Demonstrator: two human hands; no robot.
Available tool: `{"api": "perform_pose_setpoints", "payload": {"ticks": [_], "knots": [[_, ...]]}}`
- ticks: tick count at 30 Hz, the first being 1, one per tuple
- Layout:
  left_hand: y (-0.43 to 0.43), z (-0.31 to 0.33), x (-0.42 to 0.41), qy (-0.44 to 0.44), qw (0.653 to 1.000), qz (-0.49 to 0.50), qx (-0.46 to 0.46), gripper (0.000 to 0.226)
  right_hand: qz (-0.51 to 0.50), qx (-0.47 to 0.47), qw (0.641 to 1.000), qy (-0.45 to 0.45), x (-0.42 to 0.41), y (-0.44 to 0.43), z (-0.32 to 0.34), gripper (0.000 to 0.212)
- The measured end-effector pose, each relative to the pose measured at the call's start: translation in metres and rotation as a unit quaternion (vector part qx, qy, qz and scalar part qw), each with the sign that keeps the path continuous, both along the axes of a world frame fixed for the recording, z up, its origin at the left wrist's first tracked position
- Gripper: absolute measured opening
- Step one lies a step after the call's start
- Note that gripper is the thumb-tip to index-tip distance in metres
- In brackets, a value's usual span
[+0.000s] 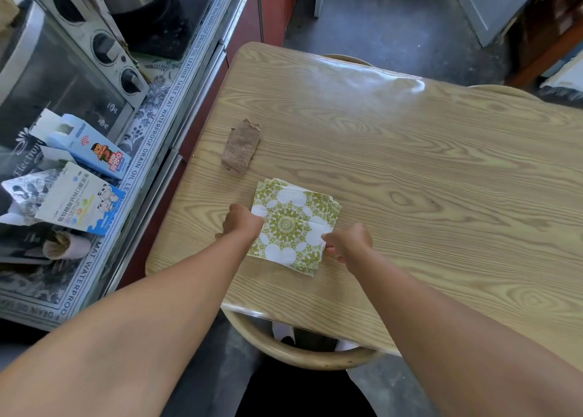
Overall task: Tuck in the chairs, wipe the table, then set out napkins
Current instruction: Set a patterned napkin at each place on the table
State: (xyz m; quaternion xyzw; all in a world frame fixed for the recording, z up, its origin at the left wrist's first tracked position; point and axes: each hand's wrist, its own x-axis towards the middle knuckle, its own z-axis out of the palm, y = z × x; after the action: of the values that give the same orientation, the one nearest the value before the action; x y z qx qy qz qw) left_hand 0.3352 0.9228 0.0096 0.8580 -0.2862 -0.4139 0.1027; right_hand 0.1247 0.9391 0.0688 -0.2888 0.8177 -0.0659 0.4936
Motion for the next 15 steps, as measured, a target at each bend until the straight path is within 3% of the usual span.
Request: {"api": "perform_pose_setpoints", "payload": {"ticks": [8, 10, 12, 15], "knots": [[0.005, 0.044, -0.025, -0.052, 0.996, -0.06, 0.031, 0.037, -0.065, -0.01, 0.997, -0.044, 0.004, 0.004, 0.004, 0.02], [0.008, 0.047, -0.028, -0.02, 0.998, -0.06, -0.002, 0.029, -0.064, -0.007, 0.996, -0.058, 0.007, 0.004, 0.005, 0.021], [0.011, 0.05, -0.03, 0.019, 0.998, -0.052, -0.028, 0.019, -0.062, 0.001, 0.995, -0.076, 0.008, 0.005, 0.004, 0.038], [0.014, 0.053, -0.029, 0.092, 0.995, -0.028, -0.039, 0.025, -0.053, 0.006, 0.995, -0.082, 0.009, 0.008, 0.006, 0.054]]}}
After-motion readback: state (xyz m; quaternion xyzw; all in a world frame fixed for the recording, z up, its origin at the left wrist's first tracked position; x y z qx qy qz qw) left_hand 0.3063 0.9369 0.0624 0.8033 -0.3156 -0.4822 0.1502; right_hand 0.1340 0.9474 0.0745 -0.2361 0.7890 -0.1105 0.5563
